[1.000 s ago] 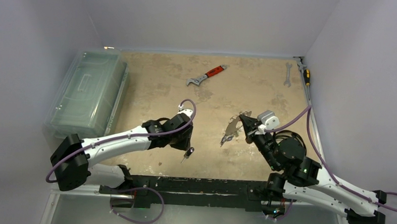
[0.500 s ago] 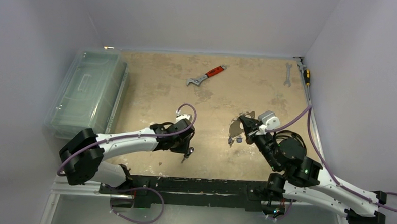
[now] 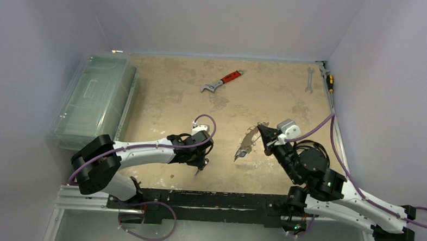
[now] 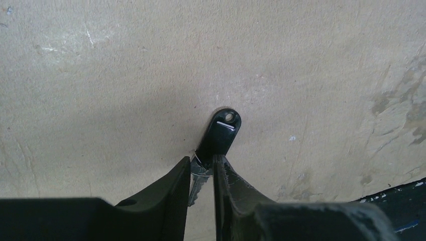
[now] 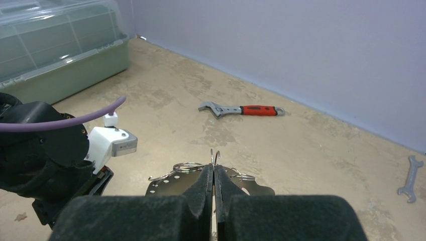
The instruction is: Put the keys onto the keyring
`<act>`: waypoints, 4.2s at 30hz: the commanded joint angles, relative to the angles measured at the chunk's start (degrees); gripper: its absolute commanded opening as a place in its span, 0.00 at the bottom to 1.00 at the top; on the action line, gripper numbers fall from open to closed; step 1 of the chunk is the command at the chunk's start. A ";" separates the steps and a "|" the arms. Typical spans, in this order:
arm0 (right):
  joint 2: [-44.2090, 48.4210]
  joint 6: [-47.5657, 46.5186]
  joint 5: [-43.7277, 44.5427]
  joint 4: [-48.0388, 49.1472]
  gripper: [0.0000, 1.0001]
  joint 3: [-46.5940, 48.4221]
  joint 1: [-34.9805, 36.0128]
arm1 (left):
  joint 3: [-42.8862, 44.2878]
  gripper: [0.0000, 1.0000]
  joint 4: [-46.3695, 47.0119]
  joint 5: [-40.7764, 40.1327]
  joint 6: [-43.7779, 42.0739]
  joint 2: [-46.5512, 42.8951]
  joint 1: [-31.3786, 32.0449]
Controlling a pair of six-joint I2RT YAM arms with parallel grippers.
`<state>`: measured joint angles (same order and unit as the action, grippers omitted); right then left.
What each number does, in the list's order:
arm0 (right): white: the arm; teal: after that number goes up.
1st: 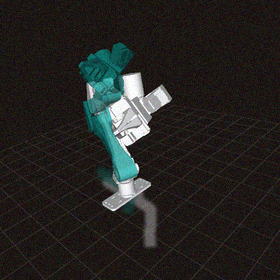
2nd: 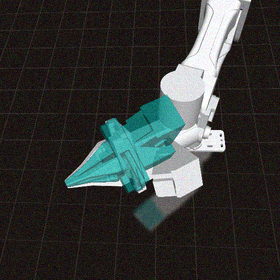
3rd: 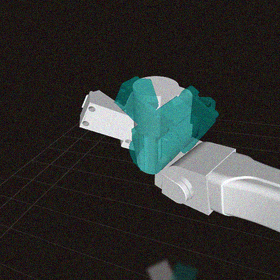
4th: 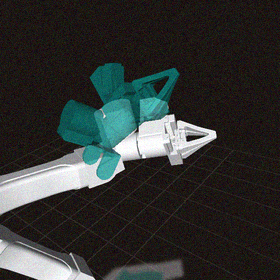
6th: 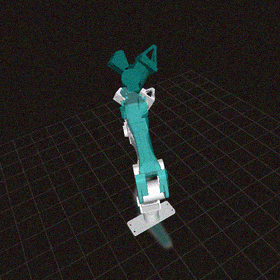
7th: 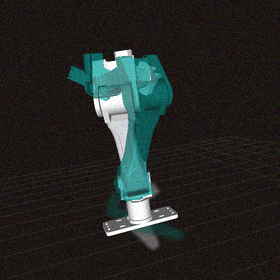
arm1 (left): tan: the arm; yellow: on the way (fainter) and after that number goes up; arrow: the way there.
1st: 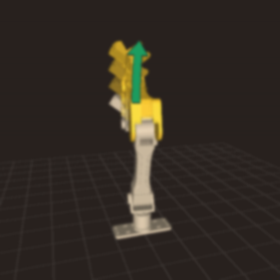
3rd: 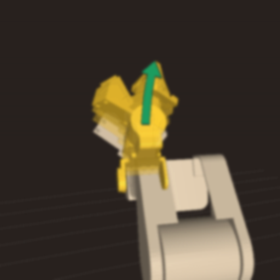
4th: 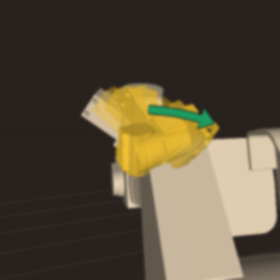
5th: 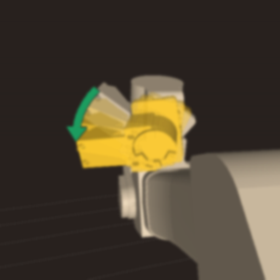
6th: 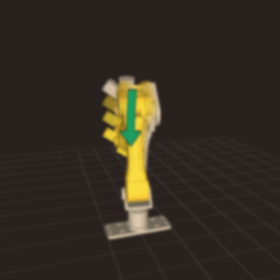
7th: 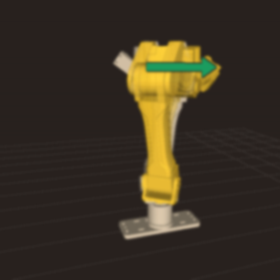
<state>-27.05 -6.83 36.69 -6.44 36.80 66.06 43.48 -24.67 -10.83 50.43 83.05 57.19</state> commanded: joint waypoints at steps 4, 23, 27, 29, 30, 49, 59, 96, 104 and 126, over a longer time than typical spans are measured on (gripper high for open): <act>-0.11 0.77 0.75 2.40 0.00 3.02 0.29 | -0.24 0.18 2.33 -0.95 0.89 1.09 0.63; -1.69 0.85 0.49 2.13 0.00 3.22 0.29 | 0.90 0.19 -0.60 -1.26 0.55 0.73 0.81; -1.90 0.90 0.49 2.13 0.00 3.20 0.25 | 1.07 0.20 -0.65 -0.80 0.38 0.72 0.82; -1.95 0.88 0.49 2.09 0.00 3.22 0.29 | 1.15 0.18 -0.68 -0.62 0.46 0.72 0.82; -2.03 0.93 0.53 2.05 0.00 3.22 0.29 | 1.23 0.18 -0.77 -0.53 0.45 0.71 0.89; -2.88 0.94 -0.65 2.64 0.00 2.89 0.29 | 3.05 0.00 -1.06 -0.90 -10.06 -6.66 1.46; -2.35 1.72 -4.32 3.75 0.00 2.26 0.29 | -1.53 0.00 7.68 0.86 -34.13 -26.77 1.43; -3.93 4.19 -7.31 3.79 0.00 0.82 0.29 | 0.86 0.35 -1.98 -6.39 -18.74 -8.51 1.35; -4.76 4.19 -7.60 3.78 0.00 0.99 0.29 | 0.25 0.36 1.91 -4.34 -19.34 -5.74 1.37; -3.98 4.28 -7.24 2.66 0.00 1.03 0.29 | 0.74 0.22 5.38 -6.70 -23.07 2.14 1.35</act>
<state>-31.81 -3.40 28.97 -6.28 36.86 66.06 43.38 -21.47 -16.75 28.27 84.42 58.52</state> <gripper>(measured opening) 0.005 0.223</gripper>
